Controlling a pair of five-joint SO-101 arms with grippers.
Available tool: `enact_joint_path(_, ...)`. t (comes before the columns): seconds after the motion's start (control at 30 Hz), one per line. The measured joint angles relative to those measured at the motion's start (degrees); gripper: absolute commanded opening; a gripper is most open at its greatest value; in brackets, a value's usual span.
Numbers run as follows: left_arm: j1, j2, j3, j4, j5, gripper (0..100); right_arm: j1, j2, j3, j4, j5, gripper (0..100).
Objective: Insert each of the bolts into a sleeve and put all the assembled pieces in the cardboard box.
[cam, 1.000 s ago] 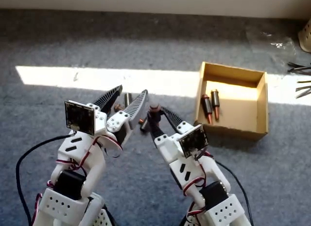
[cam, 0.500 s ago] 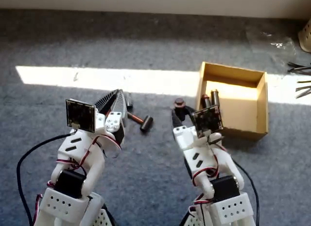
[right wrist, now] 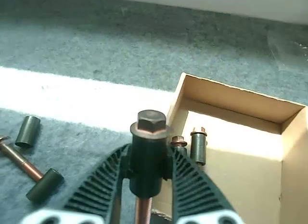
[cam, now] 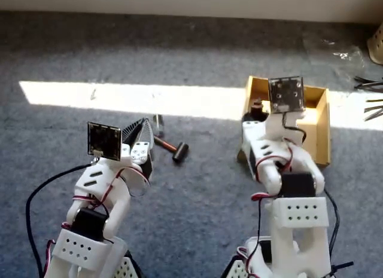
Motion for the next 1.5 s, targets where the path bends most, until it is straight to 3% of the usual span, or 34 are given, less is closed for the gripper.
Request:
enact_joint_path(0.2, -0.7, 0.0, 0.0, 0.0, 0.0, 3, 3.87, 11.08, -12.13, 5.63, 0.0, 0.4)
enact_joint_path(0.77, -0.79, 0.0, 1.05, 0.0, 0.0, 3, 11.78, 46.24, -31.56, 5.8, 0.0, 0.4)
enact_joint_path(1.03, -0.79, 0.0, 1.05, 0.0, 0.0, 3, 12.31, 59.34, -38.86, 5.8, 9.05, 0.5)
enact_joint_path(1.5, -0.79, 0.0, 1.05, 0.0, 0.0, 3, 14.95, 74.11, -49.14, 5.8, 9.67, 0.6)
